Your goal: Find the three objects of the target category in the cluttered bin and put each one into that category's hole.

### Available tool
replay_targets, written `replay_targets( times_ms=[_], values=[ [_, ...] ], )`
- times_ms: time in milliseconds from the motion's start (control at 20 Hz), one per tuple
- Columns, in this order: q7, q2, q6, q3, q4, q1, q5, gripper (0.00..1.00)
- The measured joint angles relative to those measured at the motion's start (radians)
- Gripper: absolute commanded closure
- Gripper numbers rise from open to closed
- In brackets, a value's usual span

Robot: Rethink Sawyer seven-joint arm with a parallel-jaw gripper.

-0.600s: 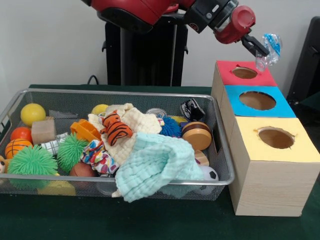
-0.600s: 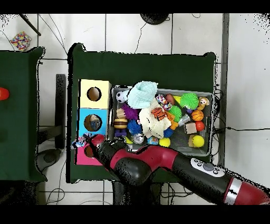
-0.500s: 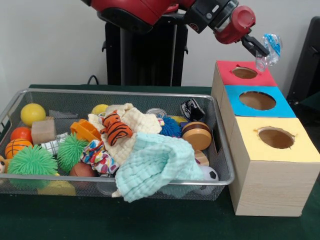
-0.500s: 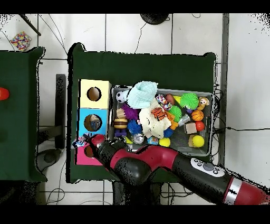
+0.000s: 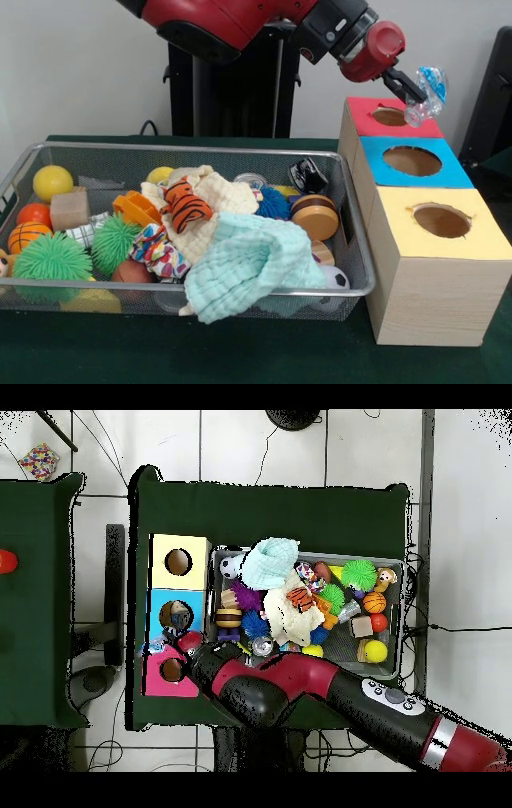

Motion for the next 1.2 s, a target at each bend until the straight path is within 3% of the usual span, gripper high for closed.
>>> replay_targets(
  times_ms=[750, 1200],
  values=[
    [0.0, 0.084, 0.032, -0.007, -0.087, -0.028, -0.056, 1.0],
    [0.0, 0.045, 0.06, -0.069, -0.141, 0.039, -0.053, 1.0]
  ],
)
